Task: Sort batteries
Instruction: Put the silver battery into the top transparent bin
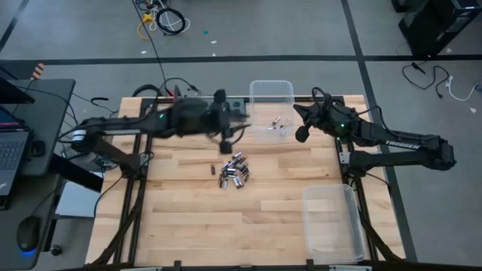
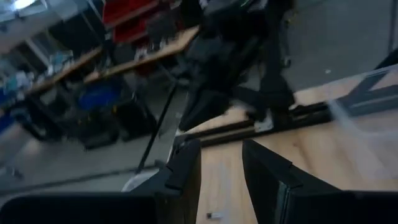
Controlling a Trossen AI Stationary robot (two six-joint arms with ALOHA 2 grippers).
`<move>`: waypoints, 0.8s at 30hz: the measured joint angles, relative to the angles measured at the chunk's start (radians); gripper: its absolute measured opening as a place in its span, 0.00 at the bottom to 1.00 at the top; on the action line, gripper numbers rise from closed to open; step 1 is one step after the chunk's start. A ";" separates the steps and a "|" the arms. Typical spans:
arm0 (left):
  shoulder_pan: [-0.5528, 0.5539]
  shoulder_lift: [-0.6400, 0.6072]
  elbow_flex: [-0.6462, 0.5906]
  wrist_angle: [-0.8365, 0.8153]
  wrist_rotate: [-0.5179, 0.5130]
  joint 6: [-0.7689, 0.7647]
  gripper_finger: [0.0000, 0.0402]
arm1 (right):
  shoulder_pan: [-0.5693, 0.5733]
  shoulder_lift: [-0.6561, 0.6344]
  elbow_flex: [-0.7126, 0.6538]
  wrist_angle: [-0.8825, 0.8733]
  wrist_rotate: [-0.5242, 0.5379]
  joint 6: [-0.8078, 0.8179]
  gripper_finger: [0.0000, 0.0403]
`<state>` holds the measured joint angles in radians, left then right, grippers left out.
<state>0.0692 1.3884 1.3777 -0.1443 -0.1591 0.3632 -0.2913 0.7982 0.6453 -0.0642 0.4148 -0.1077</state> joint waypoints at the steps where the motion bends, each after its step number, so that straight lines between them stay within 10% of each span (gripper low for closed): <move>1: -0.024 -0.026 -0.044 0.026 -0.031 0.001 0.29 | 0.001 0.000 0.000 0.004 -0.012 0.000 0.00; 11: -0.237 -0.274 -0.579 0.478 -0.446 0.027 0.29 | 0.077 0.000 0.000 0.069 -0.066 0.106 0.00; 24: -0.334 -0.391 -0.852 0.570 -0.477 -0.058 0.29 | 0.211 0.024 0.000 0.231 -0.047 0.106 0.00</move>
<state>-0.2652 0.9976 0.5253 0.4256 -0.6358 0.3054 -0.0802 0.8224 0.6456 0.1669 0.3677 -0.0014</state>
